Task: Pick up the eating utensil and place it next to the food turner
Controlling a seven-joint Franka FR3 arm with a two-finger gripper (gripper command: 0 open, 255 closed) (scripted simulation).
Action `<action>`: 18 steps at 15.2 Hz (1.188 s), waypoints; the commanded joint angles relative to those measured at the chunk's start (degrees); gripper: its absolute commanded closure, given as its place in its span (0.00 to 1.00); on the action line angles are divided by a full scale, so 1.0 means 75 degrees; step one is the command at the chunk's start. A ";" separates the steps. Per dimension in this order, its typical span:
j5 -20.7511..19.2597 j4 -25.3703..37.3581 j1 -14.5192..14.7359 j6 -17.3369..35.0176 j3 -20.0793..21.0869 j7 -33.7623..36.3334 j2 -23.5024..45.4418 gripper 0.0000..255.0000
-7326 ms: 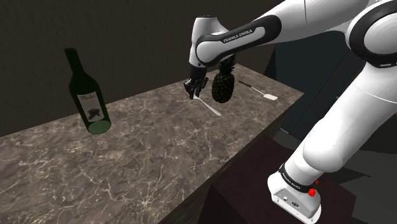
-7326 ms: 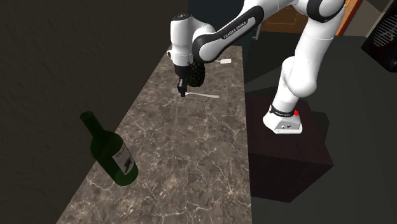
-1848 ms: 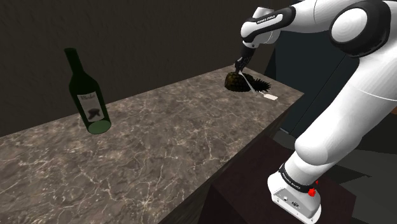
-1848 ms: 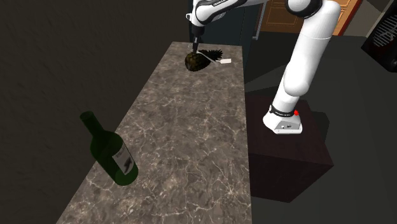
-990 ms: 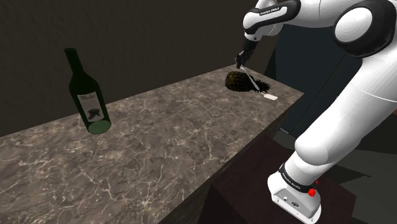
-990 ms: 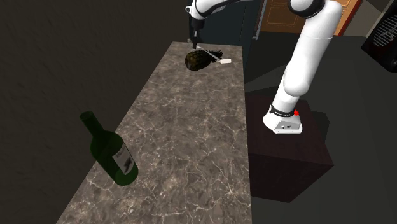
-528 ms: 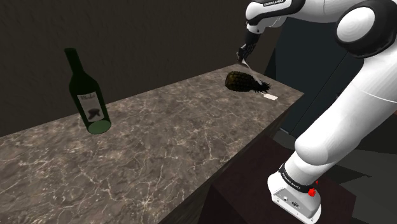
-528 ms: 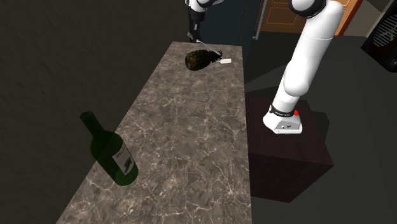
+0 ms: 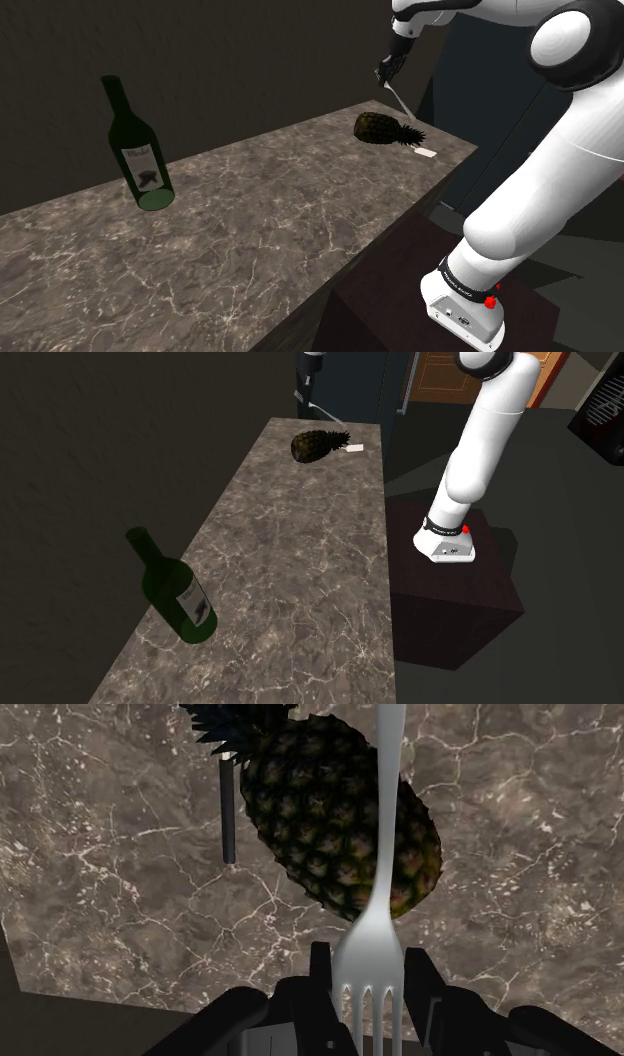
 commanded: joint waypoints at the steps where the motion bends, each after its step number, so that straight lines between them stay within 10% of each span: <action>1: -0.0005 0.0219 0.0010 -0.0215 0.0010 0.0027 0.0006 1.00; 13: 0.0037 0.1747 -0.0010 -0.1510 -0.0008 0.0026 0.0244 1.00; 18: -0.0252 -0.0332 -0.0077 -0.1002 -0.0051 -0.0066 -0.1353 1.00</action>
